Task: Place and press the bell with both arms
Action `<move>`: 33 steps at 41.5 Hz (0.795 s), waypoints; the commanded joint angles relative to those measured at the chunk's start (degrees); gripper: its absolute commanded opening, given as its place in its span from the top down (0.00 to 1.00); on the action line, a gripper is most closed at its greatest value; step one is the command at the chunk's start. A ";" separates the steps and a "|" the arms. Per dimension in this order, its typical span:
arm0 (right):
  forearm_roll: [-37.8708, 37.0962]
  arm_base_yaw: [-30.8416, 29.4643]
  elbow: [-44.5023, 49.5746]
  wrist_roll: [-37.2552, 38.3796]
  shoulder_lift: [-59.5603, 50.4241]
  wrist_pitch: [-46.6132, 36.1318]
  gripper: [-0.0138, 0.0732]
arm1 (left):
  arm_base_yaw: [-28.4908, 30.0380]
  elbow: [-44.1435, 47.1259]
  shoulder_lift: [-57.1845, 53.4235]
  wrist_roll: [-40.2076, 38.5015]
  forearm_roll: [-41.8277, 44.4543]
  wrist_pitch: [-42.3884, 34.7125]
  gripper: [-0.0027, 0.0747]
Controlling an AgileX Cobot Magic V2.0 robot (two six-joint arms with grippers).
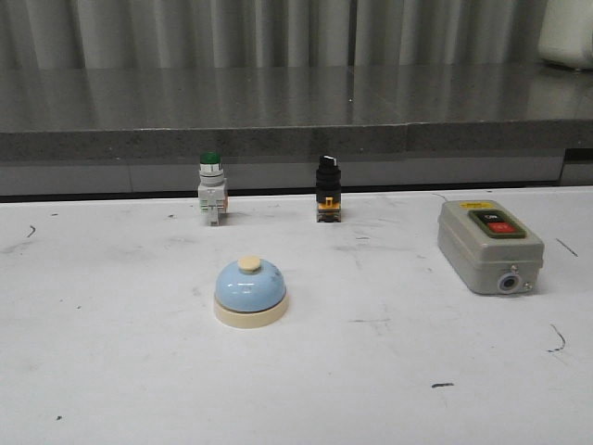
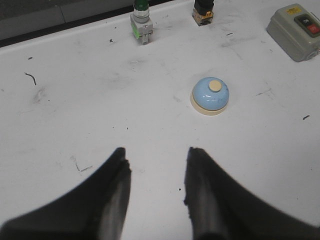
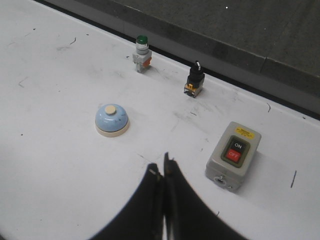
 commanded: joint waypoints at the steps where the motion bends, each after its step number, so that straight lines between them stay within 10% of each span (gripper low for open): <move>1: -0.54 -0.39 -1.43 -0.01 0.11 -4.56 0.92 | 0.20 -1.59 -0.21 -0.95 -0.74 -3.43 0.90; 33: -0.54 -0.39 -1.43 -0.01 0.11 -4.56 0.92 | 9.97 2.81 -11.60 -0.41 1.82 -9.19 0.99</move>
